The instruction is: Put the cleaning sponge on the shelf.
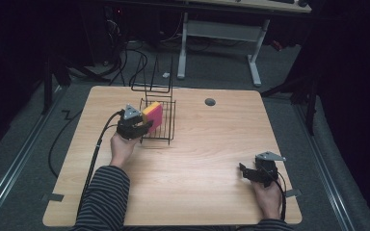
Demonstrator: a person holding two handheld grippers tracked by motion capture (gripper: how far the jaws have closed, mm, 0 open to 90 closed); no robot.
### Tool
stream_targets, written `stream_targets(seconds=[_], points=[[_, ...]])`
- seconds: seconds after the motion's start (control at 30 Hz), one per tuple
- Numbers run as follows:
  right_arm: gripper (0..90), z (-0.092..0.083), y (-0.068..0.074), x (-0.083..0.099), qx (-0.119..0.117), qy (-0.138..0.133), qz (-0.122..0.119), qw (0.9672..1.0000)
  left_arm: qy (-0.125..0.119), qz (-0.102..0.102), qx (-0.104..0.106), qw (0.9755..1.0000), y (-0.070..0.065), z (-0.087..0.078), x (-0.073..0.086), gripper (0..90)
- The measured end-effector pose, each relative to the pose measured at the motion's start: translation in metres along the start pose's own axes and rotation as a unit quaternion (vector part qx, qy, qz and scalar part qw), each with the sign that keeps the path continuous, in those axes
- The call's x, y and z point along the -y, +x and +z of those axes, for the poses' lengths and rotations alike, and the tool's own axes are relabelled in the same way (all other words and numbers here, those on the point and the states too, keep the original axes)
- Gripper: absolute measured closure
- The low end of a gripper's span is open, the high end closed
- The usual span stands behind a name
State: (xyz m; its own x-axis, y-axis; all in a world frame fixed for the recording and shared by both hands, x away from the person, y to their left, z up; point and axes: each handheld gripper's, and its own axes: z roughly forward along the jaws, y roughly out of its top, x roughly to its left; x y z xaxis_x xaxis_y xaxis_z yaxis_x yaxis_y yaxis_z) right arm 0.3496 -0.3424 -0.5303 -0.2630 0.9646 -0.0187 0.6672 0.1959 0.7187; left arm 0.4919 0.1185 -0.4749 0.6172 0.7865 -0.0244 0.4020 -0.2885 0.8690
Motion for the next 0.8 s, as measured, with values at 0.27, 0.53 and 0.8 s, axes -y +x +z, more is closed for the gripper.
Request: stream_targets(seconds=[0.27,0.53,0.8], points=[[26.7,0.0,0.0,0.0,-0.001,0.0,0.0,1.0,0.008,-0.015,0.004,0.9998,0.002,0.0,0.0,50.6],[26.7,0.0,0.0,0.0,-0.001,0.0,0.001,1.0,0.02,-0.035,0.013,0.9991,0.001,-0.008,-0.002,29.3],[26.6,0.0,0.001,0.0,-0.001,0.001,0.005,1.0,0.02,-0.047,0.005,0.9987,0.003,-0.021,0.004,23.6]])
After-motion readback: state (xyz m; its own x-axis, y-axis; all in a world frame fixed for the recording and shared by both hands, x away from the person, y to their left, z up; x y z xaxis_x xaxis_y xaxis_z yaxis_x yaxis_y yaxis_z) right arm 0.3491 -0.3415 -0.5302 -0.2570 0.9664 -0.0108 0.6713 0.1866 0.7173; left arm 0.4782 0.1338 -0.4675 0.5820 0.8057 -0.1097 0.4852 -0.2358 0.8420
